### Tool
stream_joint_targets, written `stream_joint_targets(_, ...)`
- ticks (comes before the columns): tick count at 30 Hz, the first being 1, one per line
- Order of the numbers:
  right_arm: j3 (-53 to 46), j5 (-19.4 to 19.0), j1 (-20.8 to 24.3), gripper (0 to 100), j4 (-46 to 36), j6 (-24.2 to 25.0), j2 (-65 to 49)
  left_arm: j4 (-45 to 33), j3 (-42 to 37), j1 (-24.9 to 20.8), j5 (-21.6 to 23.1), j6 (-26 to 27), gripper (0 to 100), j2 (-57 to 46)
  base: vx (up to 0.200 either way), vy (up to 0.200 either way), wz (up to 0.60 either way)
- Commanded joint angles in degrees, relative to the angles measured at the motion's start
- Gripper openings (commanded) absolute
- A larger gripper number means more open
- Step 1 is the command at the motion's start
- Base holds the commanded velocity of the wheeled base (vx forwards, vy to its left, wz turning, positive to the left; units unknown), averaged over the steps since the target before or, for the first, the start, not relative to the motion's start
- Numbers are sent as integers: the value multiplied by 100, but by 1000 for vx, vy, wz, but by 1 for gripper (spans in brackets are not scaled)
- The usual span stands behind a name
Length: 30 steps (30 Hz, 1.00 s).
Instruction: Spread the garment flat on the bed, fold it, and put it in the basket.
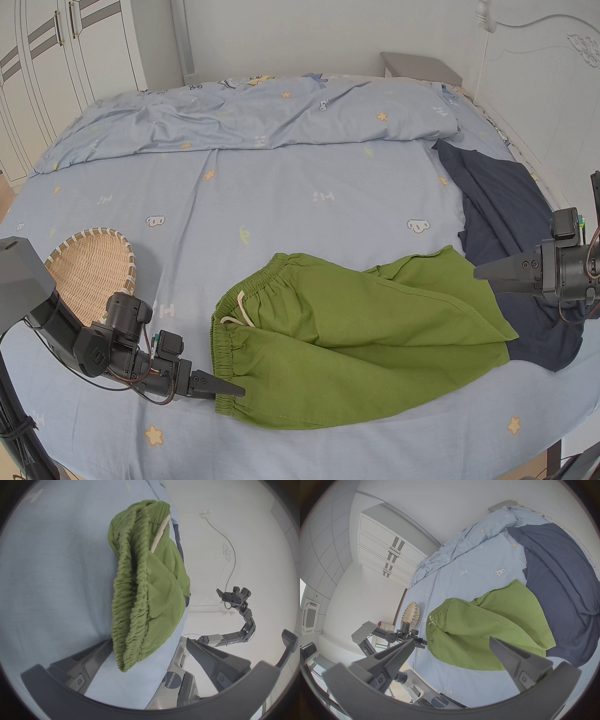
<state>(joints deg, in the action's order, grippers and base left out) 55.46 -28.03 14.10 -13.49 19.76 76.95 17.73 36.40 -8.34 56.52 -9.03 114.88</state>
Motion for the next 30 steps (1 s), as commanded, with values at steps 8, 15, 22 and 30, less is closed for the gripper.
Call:
stream_joint_targets(8, 0, -1, -4, 100, 14, 1, 22, 179, 51, -89, -18, -20, 0, 254, 0, 0, 0)
stream_joint_targets(15, -17, -10, 13, 100, -22, 1, 84, 161, 113, 175, -62, -696, 0, 166, 0, 0, 0)
stream_joint_targets(22, -140, -63, 13, 100, -39, -7, 330, -94, -256, 1010, 9, -1320, 0, -854, 0, 0, 0)
stream_joint_targets(30, -483, -924, -663, 100, -66, -60, 585, -217, -845, 1502, 0, -916, 0, -1038, 0, 0, 0)
